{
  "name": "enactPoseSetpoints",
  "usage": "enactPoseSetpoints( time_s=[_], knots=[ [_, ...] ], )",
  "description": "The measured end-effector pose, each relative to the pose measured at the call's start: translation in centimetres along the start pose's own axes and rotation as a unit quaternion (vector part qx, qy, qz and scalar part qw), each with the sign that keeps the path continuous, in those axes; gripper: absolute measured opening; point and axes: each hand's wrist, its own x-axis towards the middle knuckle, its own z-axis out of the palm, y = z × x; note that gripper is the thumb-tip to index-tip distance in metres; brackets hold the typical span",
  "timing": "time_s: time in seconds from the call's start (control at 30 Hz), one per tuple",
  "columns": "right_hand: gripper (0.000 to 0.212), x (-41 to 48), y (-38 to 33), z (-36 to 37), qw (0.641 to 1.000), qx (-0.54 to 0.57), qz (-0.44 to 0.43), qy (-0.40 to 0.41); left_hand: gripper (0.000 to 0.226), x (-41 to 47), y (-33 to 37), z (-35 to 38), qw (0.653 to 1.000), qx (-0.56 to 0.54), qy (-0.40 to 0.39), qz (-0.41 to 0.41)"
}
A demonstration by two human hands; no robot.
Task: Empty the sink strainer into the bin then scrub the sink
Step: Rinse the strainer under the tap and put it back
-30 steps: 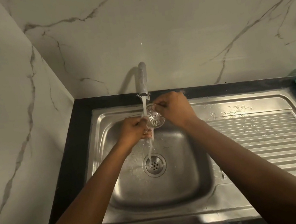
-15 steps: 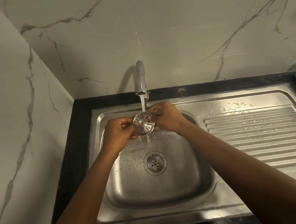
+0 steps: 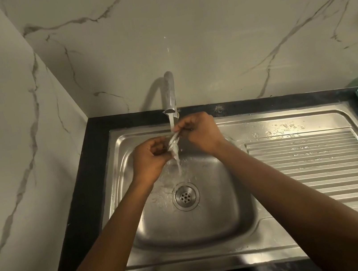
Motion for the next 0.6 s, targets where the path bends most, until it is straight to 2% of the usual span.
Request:
enactPoseSetpoints(
  time_s=[0.13,0.23,0.33,0.47,0.6],
  knots=[
    [0.049,-0.2,0.3,-0.2,0.995,0.095,0.003,0.020,0.058,-0.1,0.4,0.7,0.999,-0.015,-0.031,0.008],
    [0.038,-0.3,0.7,0.1,0.987,0.159,0.004,0.021,0.065,-0.1,0.8,0.8,1.000,-0.004,-0.018,0.021],
    [0.035,-0.4,0.9,0.6,0.986,0.167,0.008,0.013,0.069,-0.1,1.0,0.5,0.999,0.011,0.003,0.031],
    [0.023,0.0,0.8,1.2,0.994,0.112,-0.003,0.014,0.054,-0.2,0.3,-0.2,0.999,0.031,0.007,0.043],
    [0.026,0.4,0.5,1.5,0.999,0.038,-0.017,-0.004,0.028,-0.1,-0.4,-0.5,0.998,0.039,0.008,0.051]
  ],
)
